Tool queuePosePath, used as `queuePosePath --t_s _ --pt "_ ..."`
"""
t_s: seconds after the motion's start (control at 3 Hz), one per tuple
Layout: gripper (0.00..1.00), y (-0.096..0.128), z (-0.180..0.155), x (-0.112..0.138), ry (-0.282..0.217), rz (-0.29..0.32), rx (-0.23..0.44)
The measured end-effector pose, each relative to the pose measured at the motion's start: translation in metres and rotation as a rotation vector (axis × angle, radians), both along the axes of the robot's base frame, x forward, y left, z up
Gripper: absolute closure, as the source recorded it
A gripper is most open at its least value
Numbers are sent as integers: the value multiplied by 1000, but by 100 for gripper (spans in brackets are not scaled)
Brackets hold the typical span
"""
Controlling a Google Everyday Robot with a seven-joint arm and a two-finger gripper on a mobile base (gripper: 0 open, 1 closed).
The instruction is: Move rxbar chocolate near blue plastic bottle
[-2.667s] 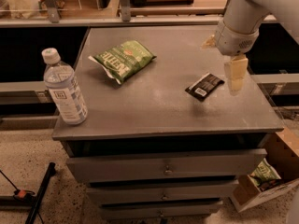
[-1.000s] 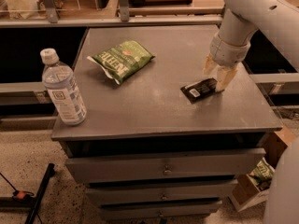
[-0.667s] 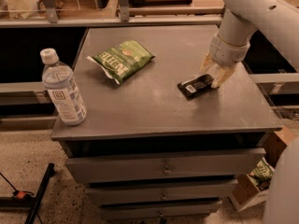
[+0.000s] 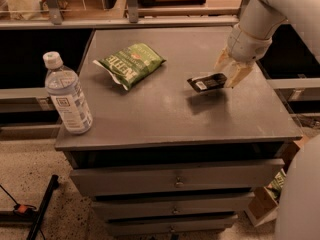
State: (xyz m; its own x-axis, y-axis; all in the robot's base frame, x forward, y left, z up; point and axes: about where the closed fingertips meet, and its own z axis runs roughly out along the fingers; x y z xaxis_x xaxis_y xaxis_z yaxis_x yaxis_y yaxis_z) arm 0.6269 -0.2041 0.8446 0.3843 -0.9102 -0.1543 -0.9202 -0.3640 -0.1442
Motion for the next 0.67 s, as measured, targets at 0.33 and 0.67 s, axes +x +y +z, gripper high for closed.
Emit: queuePosePath --t_s 0.33,0.67 --pt "100 16 27 3 -25 -92 23" --pt "100 43 46 -7 -53 -160 11"
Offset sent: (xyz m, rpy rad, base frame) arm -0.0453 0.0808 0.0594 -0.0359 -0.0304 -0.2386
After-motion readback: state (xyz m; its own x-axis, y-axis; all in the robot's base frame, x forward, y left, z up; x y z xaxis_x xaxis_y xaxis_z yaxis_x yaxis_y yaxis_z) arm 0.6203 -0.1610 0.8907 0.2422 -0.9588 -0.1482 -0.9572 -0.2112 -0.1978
